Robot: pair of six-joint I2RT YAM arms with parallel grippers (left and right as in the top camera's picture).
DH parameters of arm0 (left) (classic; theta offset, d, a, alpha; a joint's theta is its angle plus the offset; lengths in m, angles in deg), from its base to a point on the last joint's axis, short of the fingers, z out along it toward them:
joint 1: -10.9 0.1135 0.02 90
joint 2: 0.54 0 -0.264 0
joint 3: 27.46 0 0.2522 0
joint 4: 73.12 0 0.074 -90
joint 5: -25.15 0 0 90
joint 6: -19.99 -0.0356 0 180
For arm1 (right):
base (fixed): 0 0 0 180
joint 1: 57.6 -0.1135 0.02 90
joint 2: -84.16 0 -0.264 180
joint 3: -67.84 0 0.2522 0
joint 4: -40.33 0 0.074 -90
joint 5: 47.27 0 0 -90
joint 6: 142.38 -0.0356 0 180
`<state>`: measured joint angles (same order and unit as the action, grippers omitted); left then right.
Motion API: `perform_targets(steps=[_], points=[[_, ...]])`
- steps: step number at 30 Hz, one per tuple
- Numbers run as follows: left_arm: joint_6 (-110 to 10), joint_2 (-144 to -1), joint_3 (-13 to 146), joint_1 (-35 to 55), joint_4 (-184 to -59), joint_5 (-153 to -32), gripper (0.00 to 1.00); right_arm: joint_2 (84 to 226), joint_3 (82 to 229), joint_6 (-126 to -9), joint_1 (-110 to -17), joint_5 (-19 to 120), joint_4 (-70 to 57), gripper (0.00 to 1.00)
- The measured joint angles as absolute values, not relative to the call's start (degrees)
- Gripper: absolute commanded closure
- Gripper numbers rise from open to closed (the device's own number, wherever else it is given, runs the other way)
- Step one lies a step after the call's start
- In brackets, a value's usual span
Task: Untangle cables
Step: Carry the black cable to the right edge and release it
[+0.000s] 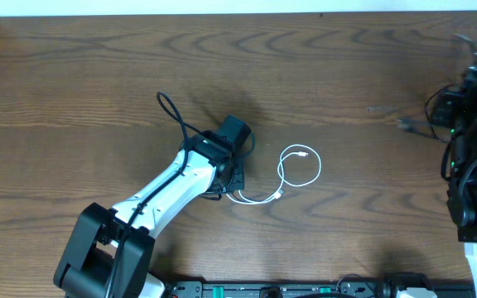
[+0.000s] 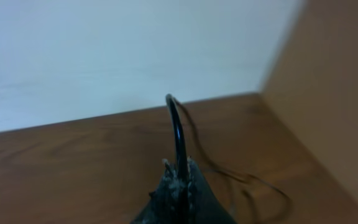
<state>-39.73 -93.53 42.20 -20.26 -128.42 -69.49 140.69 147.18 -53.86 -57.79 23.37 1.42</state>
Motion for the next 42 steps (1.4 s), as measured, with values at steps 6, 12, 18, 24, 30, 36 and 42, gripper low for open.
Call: perform_targets(steps=[6, 12, 18, 24, 30, 36, 42], points=[[-39.7, -93.5, 42.2, -20.3, -128.4, -69.5, 0.92, 143.2, 147.2, -56.7, -53.1, 15.7, 1.0, 0.99], [-39.7, -93.5, 42.2, -20.3, -128.4, -69.5, 0.92, 148.3, 147.2, -57.8, -48.5, 14.1, 0.7, 0.99], [-39.7, -93.5, 42.2, -20.3, -128.5, -69.5, 0.92, 154.0, 147.2, -59.3, -43.1, 15.7, -0.9, 0.99], [-39.7, -93.5, 42.2, -20.3, -128.8, -69.5, 0.92, 158.1, 147.2, -61.9, -35.8, 23.7, -1.3, 0.99], [-39.7, -93.5, 42.2, -20.3, -128.8, -69.5, 0.92, 161.6, 147.2, -64.5, -28.8, 30.8, -2.9, 0.97], [-39.7, -93.5, 42.2, -20.3, -128.8, -69.5, 0.92, 166.1, 147.2, -67.5, -23.5, 37.0, -5.7, 0.27], [-39.7, -93.5, 42.2, -20.3, -128.8, -69.7, 0.92, 170.5, 147.2, -68.0, -21.6, 46.6, -6.1, 0.18]])
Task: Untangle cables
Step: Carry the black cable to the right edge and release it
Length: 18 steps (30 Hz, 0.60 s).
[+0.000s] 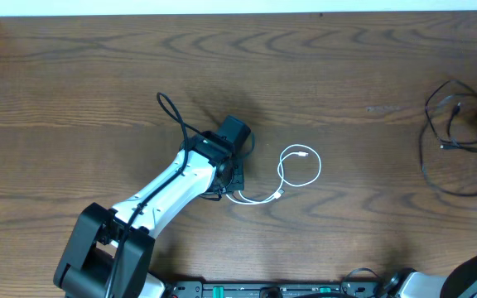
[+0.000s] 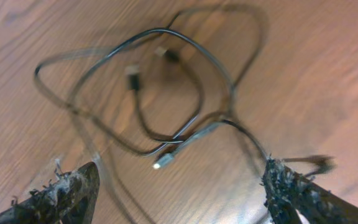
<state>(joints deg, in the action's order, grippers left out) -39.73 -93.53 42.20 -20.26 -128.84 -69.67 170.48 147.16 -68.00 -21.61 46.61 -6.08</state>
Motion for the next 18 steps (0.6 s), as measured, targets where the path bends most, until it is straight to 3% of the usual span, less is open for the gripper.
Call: perform_targets(steps=[8, 12, 18], points=[[-39.7, -93.5, 42.2, -20.3, -128.8, -69.7, 0.92, 173.8, 147.2, -68.3, -21.6, 55.7, -8.4, 0.13], [-39.7, -93.5, 42.2, -20.3, -128.8, -69.7, 0.92, 174.7, 147.2, -68.6, -21.6, 58.1, -9.4, 0.01], [-39.7, -93.5, 42.2, -20.3, -128.3, -69.7, 0.92, 175.8, 147.2, -68.5, -22.7, 63.7, -11.1, 0.01]])
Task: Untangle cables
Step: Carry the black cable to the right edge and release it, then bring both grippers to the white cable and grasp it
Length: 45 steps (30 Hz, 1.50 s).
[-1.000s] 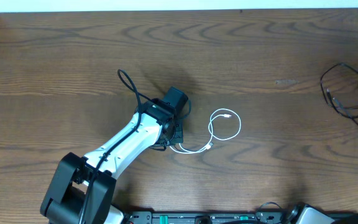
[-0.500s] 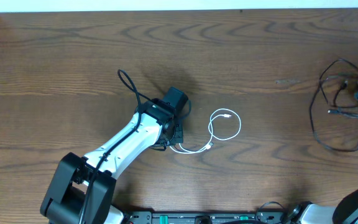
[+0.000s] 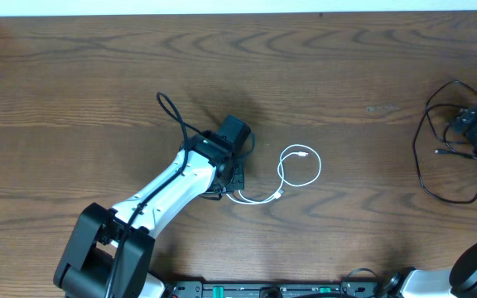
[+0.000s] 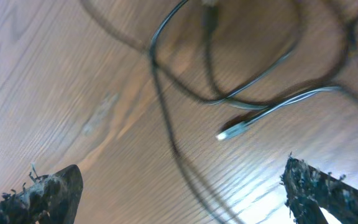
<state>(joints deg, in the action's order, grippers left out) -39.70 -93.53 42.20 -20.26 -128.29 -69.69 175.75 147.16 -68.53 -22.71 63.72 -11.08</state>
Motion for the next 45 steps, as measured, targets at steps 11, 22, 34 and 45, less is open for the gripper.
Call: perform_targets(steps=[11, 22, 34, 45], points=[[-40.1, -93.5, 42.2, -20.3, -126.3, -71.6, 0.93, 175.8, 146.2, -66.8, -35.0, 68.6, -16.9, 0.01], [-43.3, -86.8, 45.9, -19.2, -126.7, -72.8, 0.92, 175.8, 132.0, -65.7, -51.7, 73.1, -6.8, 0.01], [-43.5, -76.2, 46.7, -19.2, -126.5, -84.9, 0.92, 175.8, 119.9, -74.7, -66.0, 87.3, 19.8, 0.01], [-43.7, -76.2, 46.7, -19.2, -122.2, -97.6, 0.93, 175.8, 119.8, -77.9, -73.2, 87.9, 21.7, 0.09]])
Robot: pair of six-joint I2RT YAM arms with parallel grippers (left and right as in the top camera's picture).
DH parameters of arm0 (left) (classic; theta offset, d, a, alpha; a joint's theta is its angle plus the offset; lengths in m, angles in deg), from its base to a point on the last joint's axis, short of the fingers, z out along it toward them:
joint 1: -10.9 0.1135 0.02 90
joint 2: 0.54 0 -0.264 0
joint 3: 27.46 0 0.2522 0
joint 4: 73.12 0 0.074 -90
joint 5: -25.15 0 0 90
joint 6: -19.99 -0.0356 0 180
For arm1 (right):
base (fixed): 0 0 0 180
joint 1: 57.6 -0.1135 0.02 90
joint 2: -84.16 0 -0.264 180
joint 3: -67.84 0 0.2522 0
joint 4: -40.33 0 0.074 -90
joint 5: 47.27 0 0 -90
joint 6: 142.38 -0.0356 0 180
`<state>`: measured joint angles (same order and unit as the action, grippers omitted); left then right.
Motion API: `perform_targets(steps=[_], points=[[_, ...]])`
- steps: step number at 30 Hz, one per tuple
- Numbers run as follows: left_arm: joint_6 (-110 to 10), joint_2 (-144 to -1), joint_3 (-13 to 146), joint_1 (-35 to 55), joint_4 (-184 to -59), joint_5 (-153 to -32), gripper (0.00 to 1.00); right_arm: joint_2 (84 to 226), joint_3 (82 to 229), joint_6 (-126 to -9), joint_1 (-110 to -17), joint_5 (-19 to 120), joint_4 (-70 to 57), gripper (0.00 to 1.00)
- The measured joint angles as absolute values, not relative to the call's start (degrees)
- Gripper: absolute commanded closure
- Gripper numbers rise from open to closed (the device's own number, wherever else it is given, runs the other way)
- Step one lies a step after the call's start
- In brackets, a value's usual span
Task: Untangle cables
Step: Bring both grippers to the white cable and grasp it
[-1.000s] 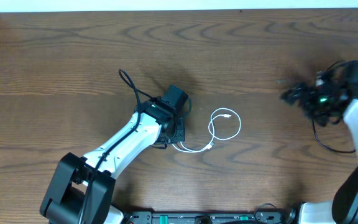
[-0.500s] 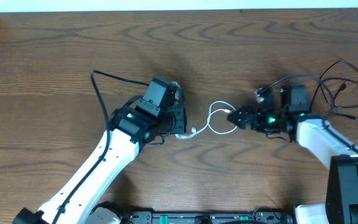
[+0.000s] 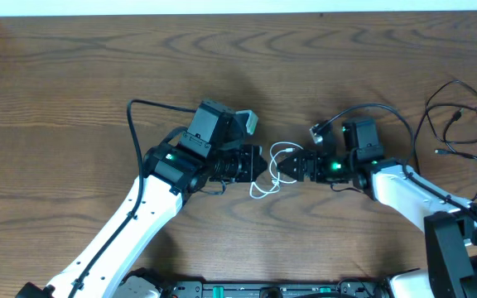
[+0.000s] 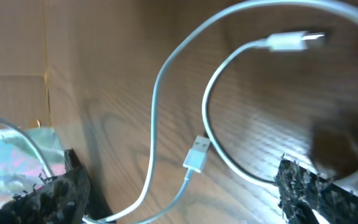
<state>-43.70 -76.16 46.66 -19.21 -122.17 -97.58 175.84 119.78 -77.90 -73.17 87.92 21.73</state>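
Note:
A thin white cable (image 3: 263,186) hangs in loose loops at the table's middle, between my two grippers. My left gripper (image 3: 255,162) points right and appears shut on one part of it. Facing it, my right gripper (image 3: 293,165) is open. In the right wrist view the white cable (image 4: 156,93) curves between the wide-apart fingers (image 4: 309,193), with its USB plug (image 4: 196,155) and a smaller plug (image 4: 291,41) lying free. A black cable (image 3: 426,124) lies in tangled loops at the far right.
The wooden table (image 3: 73,66) carries only these two cables. Its back edge meets a white wall along the top of the overhead view. Both arms' own black leads arch above their wrists.
My right gripper has moved from above the black cable at the far right to the middle, facing the left gripper. The left arm is higher and further right; the white cable's loops have shifted left.
First my right gripper was shut on the black cable, held up at the far right. Then it stood open above that cable, which lay in loops on the table. The left gripper stayed on the white cable's end throughout. Now both grippers meet at the white cable.

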Motion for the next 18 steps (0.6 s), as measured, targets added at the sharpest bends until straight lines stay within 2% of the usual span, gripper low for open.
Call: perform_targets(steps=[3, 9, 12, 18], points=[[-43.9, -76.2, 46.7, -19.2, -120.6, -99.2, 0.92, 175.8, 119.8, -78.1, -75.3, 87.1, 21.7, 0.12], [-44.3, -76.2, 46.7, -19.2, -117.4, -104.6, 0.92, 175.8, 119.8, -78.6, -78.7, 83.7, 21.8, 0.35], [-44.4, -76.2, 46.7, -19.2, -116.3, -107.0, 0.92, 175.8, 119.8, -78.8, -80.5, 80.5, 21.8, 0.43], [-45.5, -76.2, 46.7, -19.2, -115.7, -108.7, 0.93, 175.8, 119.8, -78.9, -83.2, 72.4, 19.4, 0.49]])
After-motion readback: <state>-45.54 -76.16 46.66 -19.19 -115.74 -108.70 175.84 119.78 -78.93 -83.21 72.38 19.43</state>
